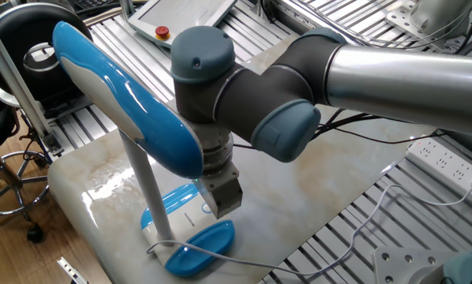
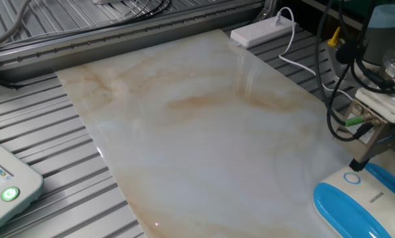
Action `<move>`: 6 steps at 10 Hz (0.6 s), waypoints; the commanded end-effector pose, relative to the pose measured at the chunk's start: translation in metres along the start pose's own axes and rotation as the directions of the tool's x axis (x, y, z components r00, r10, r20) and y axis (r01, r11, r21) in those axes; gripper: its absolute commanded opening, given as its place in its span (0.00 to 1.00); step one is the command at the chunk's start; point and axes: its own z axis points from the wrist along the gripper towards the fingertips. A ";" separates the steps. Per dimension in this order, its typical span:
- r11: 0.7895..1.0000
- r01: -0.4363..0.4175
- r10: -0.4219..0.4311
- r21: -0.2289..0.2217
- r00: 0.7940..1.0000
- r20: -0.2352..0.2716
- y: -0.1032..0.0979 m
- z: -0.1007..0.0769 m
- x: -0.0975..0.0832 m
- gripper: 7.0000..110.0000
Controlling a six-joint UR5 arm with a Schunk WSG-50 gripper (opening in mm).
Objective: Turn on the desk lamp by pressing the button
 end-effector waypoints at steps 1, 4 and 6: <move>1.000 -0.011 0.011 0.003 1.000 0.015 -0.001 0.006 -0.005 0.00; 1.000 0.001 -0.002 0.008 1.000 0.016 -0.001 0.011 -0.002 0.00; 1.000 0.005 -0.005 0.008 1.000 0.014 0.000 0.013 0.000 0.00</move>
